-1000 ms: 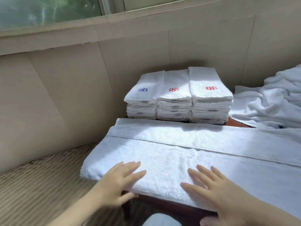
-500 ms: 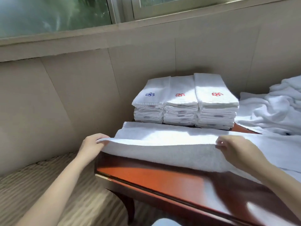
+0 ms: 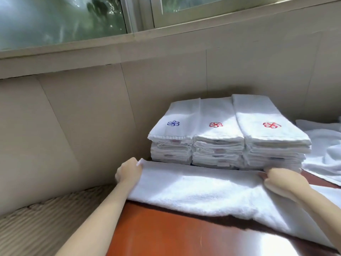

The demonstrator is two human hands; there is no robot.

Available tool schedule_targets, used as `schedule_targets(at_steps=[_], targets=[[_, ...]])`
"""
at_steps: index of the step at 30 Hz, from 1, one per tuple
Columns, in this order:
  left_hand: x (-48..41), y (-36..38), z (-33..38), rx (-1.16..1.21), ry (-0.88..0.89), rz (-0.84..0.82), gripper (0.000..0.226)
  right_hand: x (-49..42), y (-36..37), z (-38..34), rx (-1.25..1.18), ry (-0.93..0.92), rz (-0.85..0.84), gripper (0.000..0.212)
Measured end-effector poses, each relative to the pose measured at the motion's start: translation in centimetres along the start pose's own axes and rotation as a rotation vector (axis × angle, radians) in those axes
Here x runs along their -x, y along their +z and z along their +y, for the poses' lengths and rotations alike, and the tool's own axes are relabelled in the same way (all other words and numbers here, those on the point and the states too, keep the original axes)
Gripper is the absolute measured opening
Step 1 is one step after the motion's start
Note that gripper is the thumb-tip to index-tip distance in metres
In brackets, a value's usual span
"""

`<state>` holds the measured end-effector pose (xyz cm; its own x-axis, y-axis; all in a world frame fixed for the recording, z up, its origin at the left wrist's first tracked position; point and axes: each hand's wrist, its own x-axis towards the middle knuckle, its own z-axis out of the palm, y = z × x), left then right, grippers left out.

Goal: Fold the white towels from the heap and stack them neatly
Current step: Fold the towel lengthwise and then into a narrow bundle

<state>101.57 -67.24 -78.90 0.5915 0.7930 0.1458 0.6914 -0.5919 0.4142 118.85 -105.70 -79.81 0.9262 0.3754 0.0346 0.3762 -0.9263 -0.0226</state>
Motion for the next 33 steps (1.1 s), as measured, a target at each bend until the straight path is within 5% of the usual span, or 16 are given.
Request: schedule_targets(at_steps=[6, 11, 22, 33], targets=[[0.7, 0.6, -0.7, -0.110, 0.058, 0.061, 0.034, 0.1, -0.6, -0.1, -0.087, 0.021, -0.135, 0.017], [3.1, -0.8, -2.8, -0.145, 0.120, 0.004, 0.035, 4.3, -1.0, 0.2, -0.095, -0.023, -0.176, 0.030], [5.0, -2.6, -3.9, -0.213, 0.148, 0.002, 0.029, 10.9, 0.1, -1.2, -0.019, -0.116, 0.292, 0.036], [4.2, -1.4, -2.8, -0.260, 0.121, 0.123, 0.032, 8.6, 0.1, -0.8, -0.081, -0.058, 0.189, 0.037]])
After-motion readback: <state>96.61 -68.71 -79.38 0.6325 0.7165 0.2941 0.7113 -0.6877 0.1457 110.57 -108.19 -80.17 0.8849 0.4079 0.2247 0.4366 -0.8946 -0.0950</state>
